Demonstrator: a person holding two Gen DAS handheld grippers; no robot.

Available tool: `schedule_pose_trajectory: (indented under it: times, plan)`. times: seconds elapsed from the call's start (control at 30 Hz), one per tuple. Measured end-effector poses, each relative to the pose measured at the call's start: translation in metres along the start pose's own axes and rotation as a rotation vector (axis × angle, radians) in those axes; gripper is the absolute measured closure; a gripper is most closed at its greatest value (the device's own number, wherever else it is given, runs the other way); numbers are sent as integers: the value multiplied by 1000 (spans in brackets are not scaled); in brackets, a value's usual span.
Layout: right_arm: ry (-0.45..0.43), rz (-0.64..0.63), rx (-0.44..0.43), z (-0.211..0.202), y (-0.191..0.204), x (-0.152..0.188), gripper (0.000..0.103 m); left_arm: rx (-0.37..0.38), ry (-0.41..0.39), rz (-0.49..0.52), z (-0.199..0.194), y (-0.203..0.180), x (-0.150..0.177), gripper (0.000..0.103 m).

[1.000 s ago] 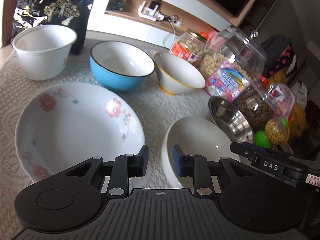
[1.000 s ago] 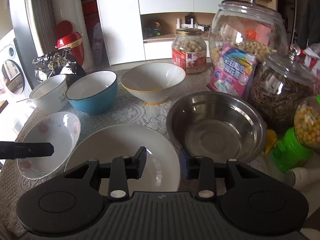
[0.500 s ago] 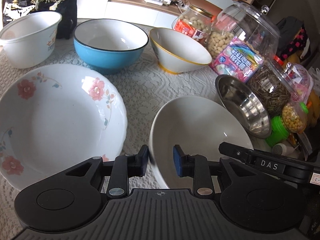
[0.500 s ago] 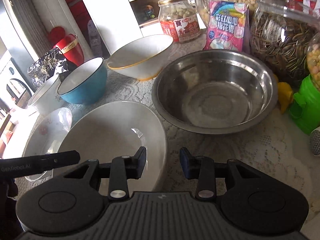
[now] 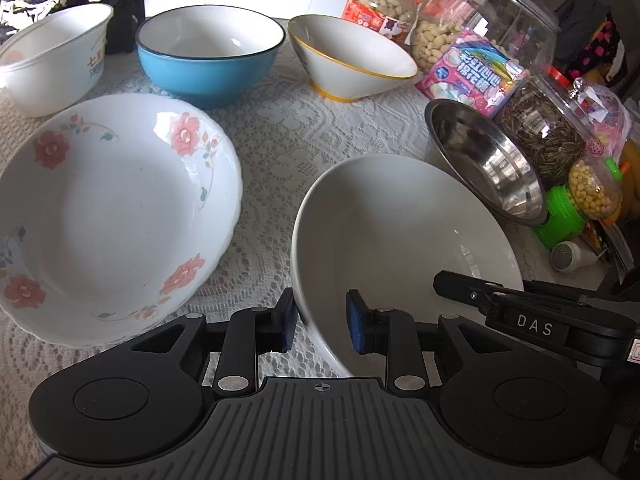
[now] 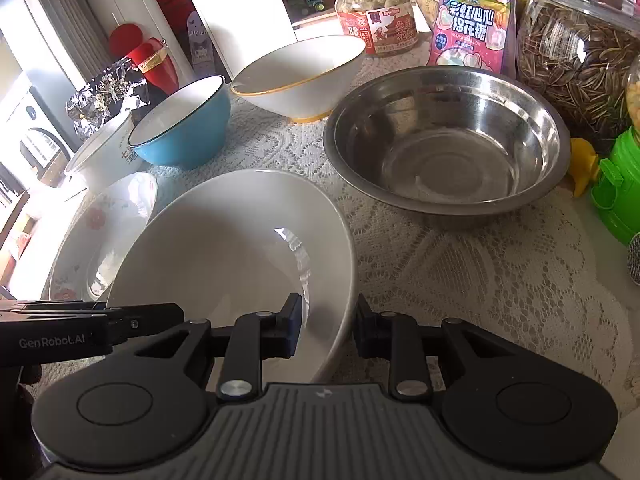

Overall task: Organize plates and bowls
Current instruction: 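Grasp the rim of the large white bowl with the left gripper, then lift the white bowl and lower it onto the floral plates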

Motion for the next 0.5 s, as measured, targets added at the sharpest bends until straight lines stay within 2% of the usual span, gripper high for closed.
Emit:
schedule_pose_trajectory:
  times: [0.1,0.17,0.2,0.5]
  plan:
    - [-2,-2,2,3,2,0,73,6,20,-26,4,0,2,77]
    - [-4,-8,-1,4,4,1,69,20,63,-38,11,0,7,78]
    - [-5,-11,1,4,4,1,68,34,68,-52,13,-1,9,76]
    - [-10,-22,19,5,5,0,68,50,60,-74,14,2,8,78]
Point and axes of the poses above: each gripper's, at about its wrist camera, not at the fingertips, and z roughly the way its jaws point, y to its left, x to its underside, the point moved 8 cm from there along z, roughly the way its jaws point, and after that the axes turned 5 degrees about -x, right-handed, at the moved point
